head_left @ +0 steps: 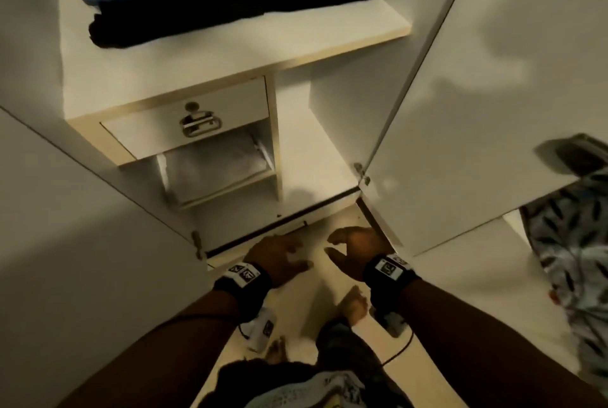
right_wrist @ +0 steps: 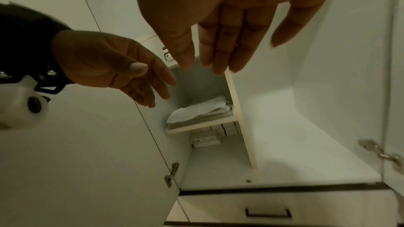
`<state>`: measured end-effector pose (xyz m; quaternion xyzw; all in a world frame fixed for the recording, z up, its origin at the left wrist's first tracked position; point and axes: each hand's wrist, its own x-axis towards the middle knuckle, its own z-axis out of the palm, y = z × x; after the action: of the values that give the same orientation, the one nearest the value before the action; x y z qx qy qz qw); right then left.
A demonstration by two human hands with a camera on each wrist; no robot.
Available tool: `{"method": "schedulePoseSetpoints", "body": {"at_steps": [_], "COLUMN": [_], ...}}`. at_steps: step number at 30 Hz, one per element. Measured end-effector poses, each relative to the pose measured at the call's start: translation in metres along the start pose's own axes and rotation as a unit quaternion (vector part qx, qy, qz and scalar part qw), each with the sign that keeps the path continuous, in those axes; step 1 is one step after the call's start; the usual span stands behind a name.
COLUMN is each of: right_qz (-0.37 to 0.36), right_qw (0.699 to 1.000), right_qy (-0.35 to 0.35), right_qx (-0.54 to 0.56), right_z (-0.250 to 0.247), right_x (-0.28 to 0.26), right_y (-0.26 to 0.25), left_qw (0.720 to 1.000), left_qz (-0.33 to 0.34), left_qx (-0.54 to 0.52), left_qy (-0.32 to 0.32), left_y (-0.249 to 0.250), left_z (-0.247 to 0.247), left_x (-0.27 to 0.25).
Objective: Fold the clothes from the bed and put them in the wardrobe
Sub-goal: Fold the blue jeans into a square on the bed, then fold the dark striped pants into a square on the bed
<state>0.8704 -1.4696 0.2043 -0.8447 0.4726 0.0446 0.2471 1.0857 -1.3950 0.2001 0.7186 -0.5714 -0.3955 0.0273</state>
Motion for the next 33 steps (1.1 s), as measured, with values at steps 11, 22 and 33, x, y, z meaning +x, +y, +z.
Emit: {"method": "schedulePoseSetpoints", "body": {"at_steps": [11, 22, 33], "right_qz": [0.301, 0.460, 0.685], "right_qw": [0.949, 0.864, 0.654], "right_qy": [-0.035, 0.017, 0.128], "right_qx": [0.088, 0.202, 0.293], "right_z": [0.121, 0.262, 0.386], "right_x": [-0.218, -0.465, -0.641], "right_y": [0.039, -0.005, -0.146], "left_qw": [0.948, 0.959, 0.869], "left_qz": [0.041, 0.095, 0.262], "left_qx": [0.185, 0.204, 0.287], "left_qy": [-0.257, -0.175, -0.306], "left_y": [-0.036, -0.029, -0.008], "left_z": [0.138, 0.250, 0.309], "left_x": [-0.066, -0.152, -0.233]}}
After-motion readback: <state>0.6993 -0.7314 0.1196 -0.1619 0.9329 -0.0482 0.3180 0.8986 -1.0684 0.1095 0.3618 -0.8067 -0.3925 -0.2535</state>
